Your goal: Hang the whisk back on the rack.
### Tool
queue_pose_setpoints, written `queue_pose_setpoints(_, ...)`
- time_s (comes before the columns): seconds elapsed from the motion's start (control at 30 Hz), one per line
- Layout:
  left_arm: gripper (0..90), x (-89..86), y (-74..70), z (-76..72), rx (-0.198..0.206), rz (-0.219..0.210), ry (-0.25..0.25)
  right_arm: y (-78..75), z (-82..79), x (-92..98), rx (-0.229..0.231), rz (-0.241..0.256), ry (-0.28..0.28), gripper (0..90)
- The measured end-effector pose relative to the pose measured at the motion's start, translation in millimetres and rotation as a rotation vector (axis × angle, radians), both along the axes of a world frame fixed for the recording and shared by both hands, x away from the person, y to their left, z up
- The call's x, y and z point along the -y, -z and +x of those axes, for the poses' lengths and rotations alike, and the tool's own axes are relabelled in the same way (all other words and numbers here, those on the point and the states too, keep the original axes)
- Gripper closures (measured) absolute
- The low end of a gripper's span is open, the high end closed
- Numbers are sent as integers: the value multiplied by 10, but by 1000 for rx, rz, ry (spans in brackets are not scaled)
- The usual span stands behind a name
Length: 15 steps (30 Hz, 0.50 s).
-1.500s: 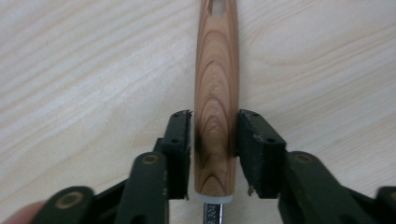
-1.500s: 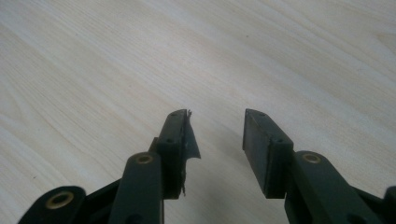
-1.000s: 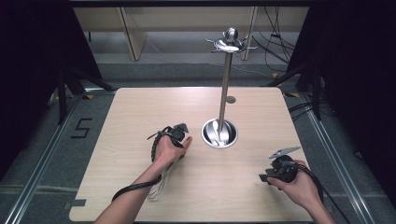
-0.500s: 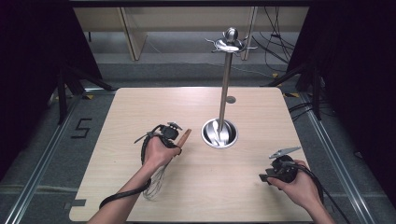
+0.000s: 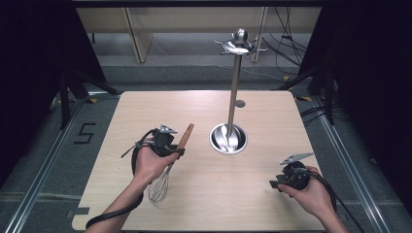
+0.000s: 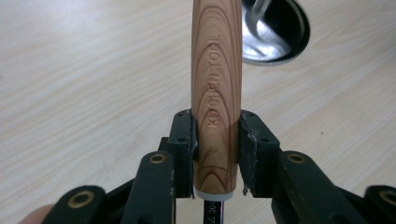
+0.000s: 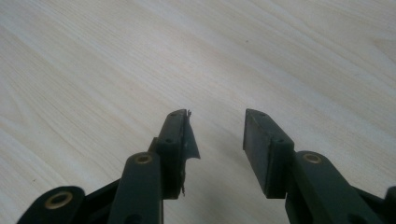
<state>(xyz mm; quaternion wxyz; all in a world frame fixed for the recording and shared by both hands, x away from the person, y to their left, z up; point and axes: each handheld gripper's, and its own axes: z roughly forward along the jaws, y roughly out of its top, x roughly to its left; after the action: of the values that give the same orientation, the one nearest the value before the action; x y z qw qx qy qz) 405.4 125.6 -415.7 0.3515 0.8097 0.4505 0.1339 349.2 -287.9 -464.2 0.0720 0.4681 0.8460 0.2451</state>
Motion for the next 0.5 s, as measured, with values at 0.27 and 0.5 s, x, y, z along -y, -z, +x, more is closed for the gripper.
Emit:
queue_pose_setpoints(0.27, 682, -59, -184, -95, 148, -80, 12, -3, 0, -3, 14, 1, -2, 603)
queue_pose_setpoints(0.5, 682, -15, -301, -132, 205, -126, 17, -4, 3, 5, 25, 0, -17, 596)
